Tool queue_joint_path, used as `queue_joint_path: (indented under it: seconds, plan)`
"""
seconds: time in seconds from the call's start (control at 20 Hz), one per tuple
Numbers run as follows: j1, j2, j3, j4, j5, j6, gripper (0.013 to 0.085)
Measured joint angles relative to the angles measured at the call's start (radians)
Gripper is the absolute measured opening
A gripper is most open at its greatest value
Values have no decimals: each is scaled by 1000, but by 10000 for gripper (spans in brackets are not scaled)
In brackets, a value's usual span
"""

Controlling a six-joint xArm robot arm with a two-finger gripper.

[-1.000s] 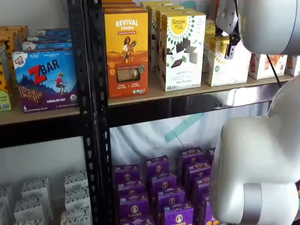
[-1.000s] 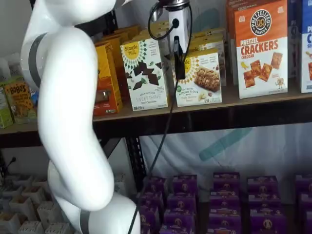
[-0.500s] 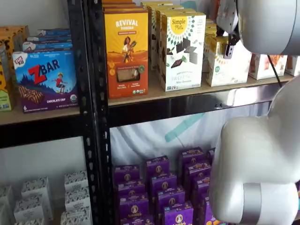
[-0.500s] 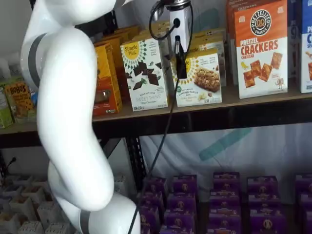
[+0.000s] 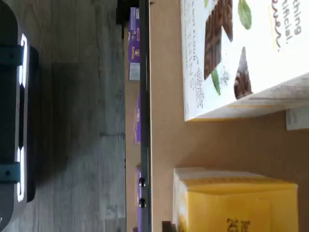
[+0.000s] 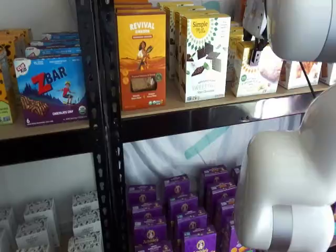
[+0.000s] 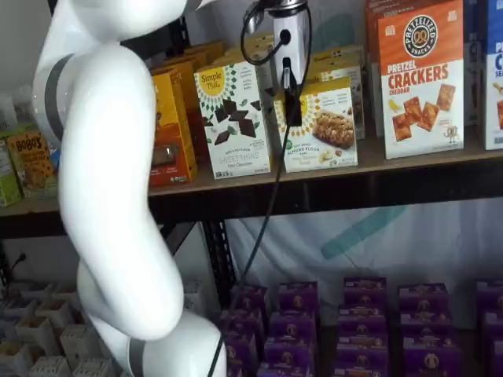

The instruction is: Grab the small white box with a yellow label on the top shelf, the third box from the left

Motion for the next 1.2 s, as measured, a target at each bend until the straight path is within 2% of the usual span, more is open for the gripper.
queue_joint_path:
  seconds: [0.15, 0.2, 0.5, 0.8, 1.2]
  plan:
    - [-2, -3, 2, 0, 1, -2, 410]
    - [-3, -4, 3, 0, 1, -3, 370]
    - [-6, -8, 6, 1, 6, -6, 370]
    - [-9, -32, 6, 5, 60, -3, 370]
    - [-16, -149, 81, 2, 132, -4, 370]
